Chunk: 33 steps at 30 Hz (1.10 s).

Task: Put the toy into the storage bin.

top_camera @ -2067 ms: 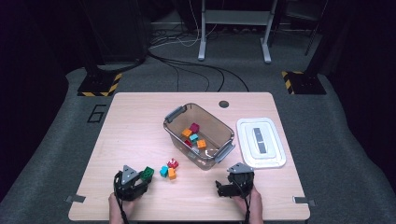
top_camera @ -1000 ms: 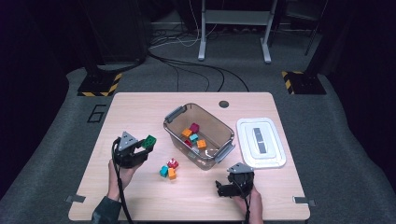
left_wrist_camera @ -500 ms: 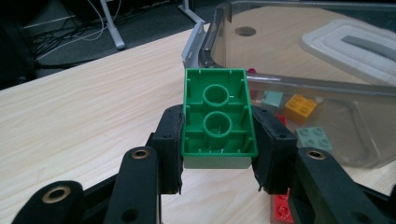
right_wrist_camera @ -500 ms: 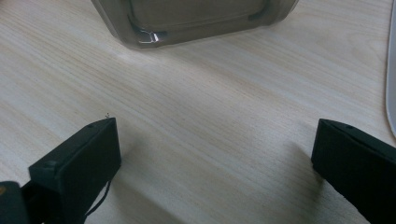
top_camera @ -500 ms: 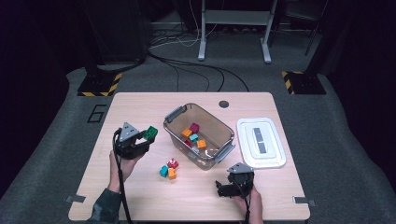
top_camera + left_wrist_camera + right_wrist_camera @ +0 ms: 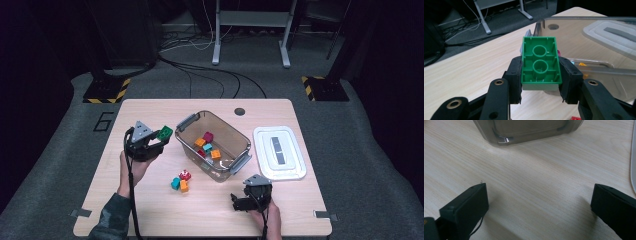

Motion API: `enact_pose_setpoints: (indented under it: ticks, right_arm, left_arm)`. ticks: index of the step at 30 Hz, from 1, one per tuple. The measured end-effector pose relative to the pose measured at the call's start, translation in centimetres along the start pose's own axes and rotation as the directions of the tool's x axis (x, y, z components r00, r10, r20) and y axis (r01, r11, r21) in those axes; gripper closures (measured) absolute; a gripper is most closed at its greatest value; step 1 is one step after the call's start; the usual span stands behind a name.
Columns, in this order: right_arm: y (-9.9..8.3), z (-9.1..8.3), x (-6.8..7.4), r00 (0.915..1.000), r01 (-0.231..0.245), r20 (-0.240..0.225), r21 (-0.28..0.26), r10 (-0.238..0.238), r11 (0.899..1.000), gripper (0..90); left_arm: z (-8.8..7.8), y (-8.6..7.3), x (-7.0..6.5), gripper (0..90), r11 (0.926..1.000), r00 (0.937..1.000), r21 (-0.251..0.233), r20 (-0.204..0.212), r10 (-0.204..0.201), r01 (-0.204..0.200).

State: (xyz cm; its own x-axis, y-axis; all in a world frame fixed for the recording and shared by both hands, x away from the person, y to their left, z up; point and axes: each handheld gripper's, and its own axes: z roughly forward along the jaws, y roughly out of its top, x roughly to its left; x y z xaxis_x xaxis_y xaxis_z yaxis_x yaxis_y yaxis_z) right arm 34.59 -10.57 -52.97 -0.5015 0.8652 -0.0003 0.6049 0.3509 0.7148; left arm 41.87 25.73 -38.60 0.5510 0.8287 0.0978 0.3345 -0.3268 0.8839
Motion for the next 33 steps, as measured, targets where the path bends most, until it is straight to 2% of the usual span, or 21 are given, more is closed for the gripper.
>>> enact_pose_setpoints:
  ticks: [8,15,20,26,33]
  right_arm:
    - [0.0,0.0,0.0,1.0000,0.001,-0.001,-0.001,-0.001,1.000,0.4]
    - [0.0,0.0,0.0,1.0000,0.000,0.000,0.000,0.000,1.000,0.4]
    - [0.0,0.0,-0.1,1.0000,0.007,-0.003,0.001,-0.007,1.000,0.5]
    - [0.0,0.0,-0.1,0.9999,0.011,0.001,-0.002,-0.011,1.000,0.5]
    - [0.0,0.0,-0.1,0.9999,0.010,0.000,-0.002,-0.010,1.000,0.6]
  left_arm:
    - [0.7,2.2,-0.4,58.5,0.9996,0.9996,-0.019,0.017,0.022,-0.022]
    - [2.1,3.6,-1.2,58.5,0.9989,0.9977,-0.007,0.049,0.047,-0.047]
    - [3.2,4.0,-1.4,58.5,0.9993,0.9974,-0.004,0.062,0.038,-0.038]
    - [4.5,4.3,-1.6,58.5,0.9986,0.9957,0.010,0.078,0.051,-0.052]
    - [6.1,4.4,-1.9,58.4,0.9989,0.9948,0.027,0.096,0.035,-0.038]
